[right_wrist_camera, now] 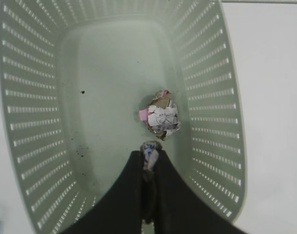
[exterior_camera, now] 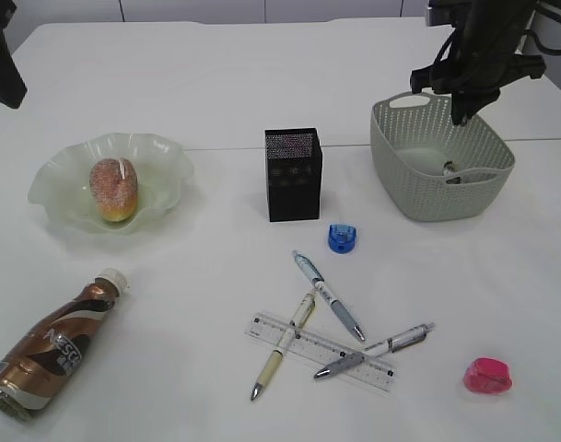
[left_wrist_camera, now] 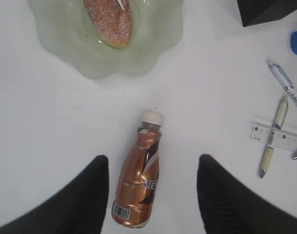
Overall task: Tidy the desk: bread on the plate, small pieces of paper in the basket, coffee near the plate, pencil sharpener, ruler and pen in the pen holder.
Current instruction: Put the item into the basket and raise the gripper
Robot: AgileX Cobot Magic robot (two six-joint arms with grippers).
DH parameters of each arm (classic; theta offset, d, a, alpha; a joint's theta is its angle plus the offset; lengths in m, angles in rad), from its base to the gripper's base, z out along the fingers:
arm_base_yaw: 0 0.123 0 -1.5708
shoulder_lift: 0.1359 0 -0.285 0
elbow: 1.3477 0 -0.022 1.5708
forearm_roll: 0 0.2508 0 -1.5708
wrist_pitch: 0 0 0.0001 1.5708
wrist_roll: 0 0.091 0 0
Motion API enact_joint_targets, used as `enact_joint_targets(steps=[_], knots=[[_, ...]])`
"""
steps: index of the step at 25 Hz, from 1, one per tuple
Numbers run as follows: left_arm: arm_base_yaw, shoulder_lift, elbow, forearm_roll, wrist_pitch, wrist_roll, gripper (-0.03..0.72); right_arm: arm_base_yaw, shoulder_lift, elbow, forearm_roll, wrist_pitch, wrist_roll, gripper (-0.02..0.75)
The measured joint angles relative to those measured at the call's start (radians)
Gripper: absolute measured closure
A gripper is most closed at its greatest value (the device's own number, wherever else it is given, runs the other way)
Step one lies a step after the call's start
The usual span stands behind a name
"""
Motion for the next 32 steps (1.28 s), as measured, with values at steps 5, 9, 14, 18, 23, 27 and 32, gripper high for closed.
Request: enact_joint_targets(steps=[5,9,14,18,23,27,32], knots=[[0.000,0.000,0.000,-0.002,0.000,0.000,0.272,0.000,0.000,0.000,0.013,-0.021,0.000,0.675],[0.000,0.000,0.000,-0.002,0.000,0.000,0.272,0.000,0.000,0.000,0.033,-0.038,0.007,0.427],[0.000,0.000,0.000,-0.002,0.000,0.000,0.272,0.000,0.000,0.000,0.035,-0.044,0.027,0.168],[0.000,0.000,0.000,-0.002,0.000,0.000,0.272,0.000,0.000,0.000,0.037,-0.036,0.027,0.179],[0.000,0.000,0.000,-0.002,0.000,0.000,0.272,0.000,-0.043,0.000,0.041,0.036,0.027,0.209],[0.000,0.000,0.000,-0.002,0.000,0.000,0.272,0.000,-0.154,0.000,0.043,0.049,0.027,0.210],[0.000,0.000,0.000,-0.007,0.000,0.000,0.272,0.000,-0.323,0.004,0.080,0.063,0.027,0.213]])
